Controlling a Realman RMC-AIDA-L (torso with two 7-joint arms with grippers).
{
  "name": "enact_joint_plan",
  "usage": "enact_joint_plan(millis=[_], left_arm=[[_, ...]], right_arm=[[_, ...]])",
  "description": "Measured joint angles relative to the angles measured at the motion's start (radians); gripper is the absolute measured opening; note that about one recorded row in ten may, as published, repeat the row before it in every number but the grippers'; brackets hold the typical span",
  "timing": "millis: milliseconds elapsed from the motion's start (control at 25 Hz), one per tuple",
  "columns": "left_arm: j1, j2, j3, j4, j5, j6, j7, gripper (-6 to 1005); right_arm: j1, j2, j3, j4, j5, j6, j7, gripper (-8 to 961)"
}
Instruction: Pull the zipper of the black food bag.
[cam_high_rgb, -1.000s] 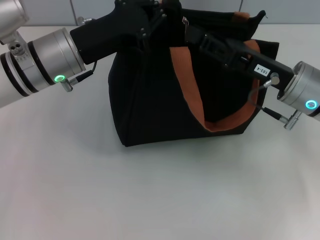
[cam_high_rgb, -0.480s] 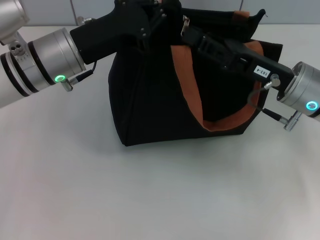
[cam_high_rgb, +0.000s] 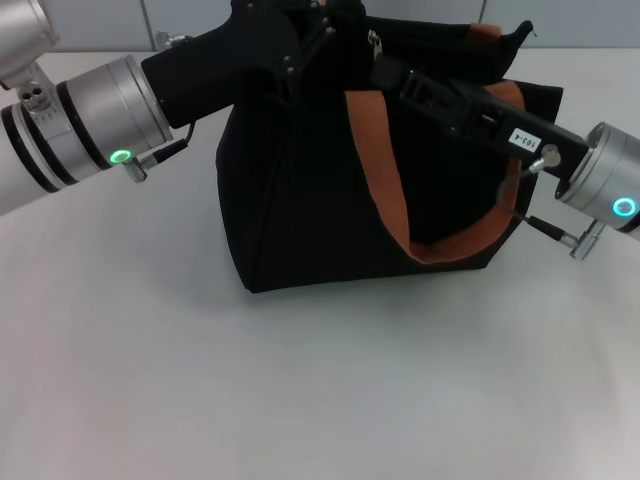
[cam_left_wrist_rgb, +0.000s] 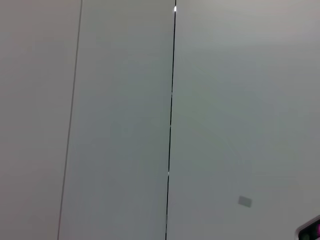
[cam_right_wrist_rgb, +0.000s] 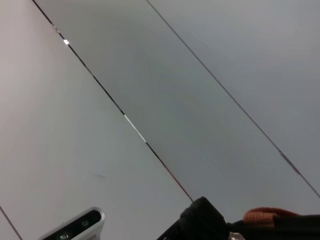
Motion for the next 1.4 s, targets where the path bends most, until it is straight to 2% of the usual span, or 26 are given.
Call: enact_joint_plan(millis=[1000, 1320, 1400], left_arm=[[-0.002, 0.0, 0.009, -0.002, 0.001, -0.007, 0.0, 80], [-0.002, 0.0, 0.009, -0.002, 0.001, -0.007, 0.0, 83], [-0.002, 0.0, 0.009, -0.002, 0.001, -0.007, 0.0, 84]], right_arm=[[0.003, 0.0, -0.006, -0.028, -0.026, 0.02, 0.04, 262], [0.013, 0.001, -0.009, -0.038, -0.051, 0.054, 0.024, 223], [0.015, 0.001, -0.009, -0.038, -0.052, 0.059, 0.025, 161]])
